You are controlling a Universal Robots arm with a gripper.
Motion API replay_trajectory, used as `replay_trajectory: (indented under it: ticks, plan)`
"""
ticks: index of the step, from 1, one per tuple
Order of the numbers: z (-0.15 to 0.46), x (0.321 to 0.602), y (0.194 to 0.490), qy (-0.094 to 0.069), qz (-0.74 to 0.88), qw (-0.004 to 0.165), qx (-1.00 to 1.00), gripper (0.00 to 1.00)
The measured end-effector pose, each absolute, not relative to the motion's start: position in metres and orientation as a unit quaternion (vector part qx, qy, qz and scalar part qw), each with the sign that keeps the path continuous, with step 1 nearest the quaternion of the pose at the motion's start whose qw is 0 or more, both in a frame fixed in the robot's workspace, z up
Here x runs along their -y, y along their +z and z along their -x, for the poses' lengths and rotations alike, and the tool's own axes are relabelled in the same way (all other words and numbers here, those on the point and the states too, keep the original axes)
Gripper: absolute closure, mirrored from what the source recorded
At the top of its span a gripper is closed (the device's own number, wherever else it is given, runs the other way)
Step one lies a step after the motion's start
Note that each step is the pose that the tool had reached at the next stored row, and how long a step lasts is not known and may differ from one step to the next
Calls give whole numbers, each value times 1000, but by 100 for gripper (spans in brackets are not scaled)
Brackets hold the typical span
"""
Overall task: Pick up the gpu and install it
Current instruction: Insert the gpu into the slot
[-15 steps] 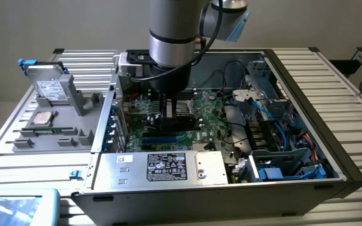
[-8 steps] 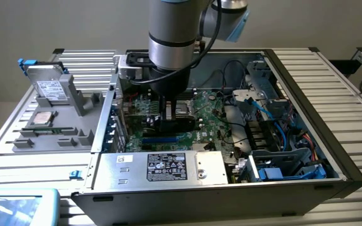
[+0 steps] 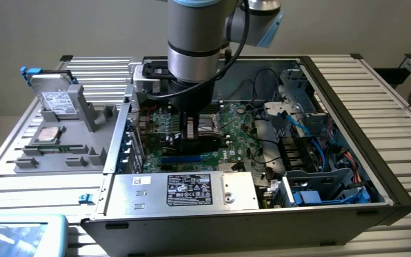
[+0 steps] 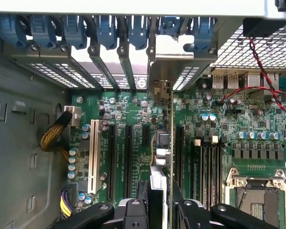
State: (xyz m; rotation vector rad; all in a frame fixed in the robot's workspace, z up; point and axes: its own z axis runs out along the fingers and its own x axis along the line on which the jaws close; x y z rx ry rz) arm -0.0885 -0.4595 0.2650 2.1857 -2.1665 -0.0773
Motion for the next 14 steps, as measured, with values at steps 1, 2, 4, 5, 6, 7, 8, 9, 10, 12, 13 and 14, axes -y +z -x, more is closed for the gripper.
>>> replay_trajectory:
  ticks: [1,2,4,5,6,7,8,9,10,12,13,14]
  plan:
    - [89,459,265,-25,-710,32,703,71]
    - [89,459,264,-25,-710,32,703,71]
    - [90,460,263,-25,-710,32,703,71]
    - [90,460,262,-25,-710,31,703,71]
    - [91,460,261,-25,-710,32,703,71]
    - [91,460,261,-25,-710,32,704,71]
    - [91,460,260,-25,-710,32,704,71]
    - [91,460,260,-25,-710,32,704,71]
    - [92,460,259,-25,-709,32,704,71]
    - [92,460,259,-26,-709,31,704,71]
    - [92,459,259,-26,-709,31,704,71]
    - [92,459,259,-27,-709,31,704,71]
